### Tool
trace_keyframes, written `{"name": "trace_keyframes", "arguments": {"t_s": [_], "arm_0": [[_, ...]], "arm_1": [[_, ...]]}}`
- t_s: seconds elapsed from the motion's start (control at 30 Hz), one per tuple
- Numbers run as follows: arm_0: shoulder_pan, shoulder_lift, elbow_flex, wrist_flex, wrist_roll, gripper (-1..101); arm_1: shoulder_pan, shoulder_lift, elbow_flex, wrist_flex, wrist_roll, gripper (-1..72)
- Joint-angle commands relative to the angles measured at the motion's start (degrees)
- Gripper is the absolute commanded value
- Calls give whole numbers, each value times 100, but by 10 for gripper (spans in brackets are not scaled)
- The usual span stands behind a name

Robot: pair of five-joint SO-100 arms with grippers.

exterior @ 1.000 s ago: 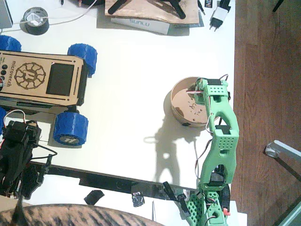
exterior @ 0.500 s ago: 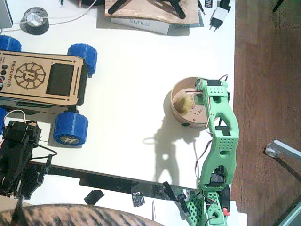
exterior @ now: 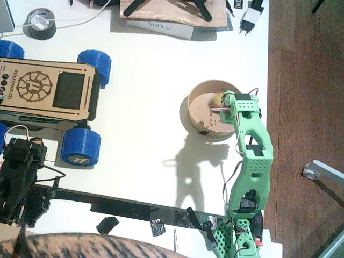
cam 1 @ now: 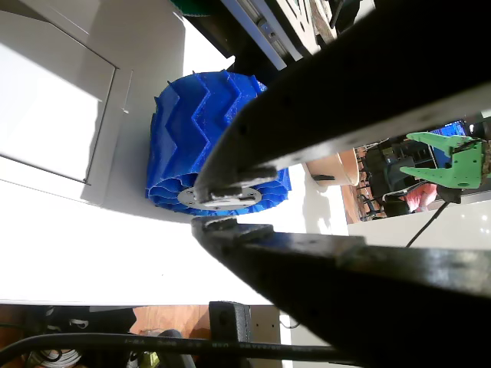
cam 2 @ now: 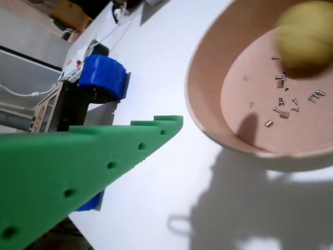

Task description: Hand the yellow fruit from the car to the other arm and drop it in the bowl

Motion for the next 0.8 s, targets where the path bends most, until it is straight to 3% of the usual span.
{"name": "trace_keyframes", "arguments": {"t_s": [0.0, 0.07, 0.13, 0.43, 0.63, 0.77], "arm_0": [[35, 0, -9, 53, 0, 1], [44, 0, -9, 53, 0, 1], [44, 0, -9, 53, 0, 1], [44, 0, -9, 53, 0, 1], [44, 0, -9, 53, 0, 0], [44, 0, -9, 53, 0, 0]], "arm_1": [[-167, 958, 492, -290, 62, 131], [-334, 1547, 1046, -431, 18, 20], [-492, 2215, 1617, -536, -53, 2], [-1081, 5730, 4175, -905, -492, 1], [-914, 7805, 5933, -1617, -677, 1], [-861, 9000, 6768, -1652, -923, 1]]}}
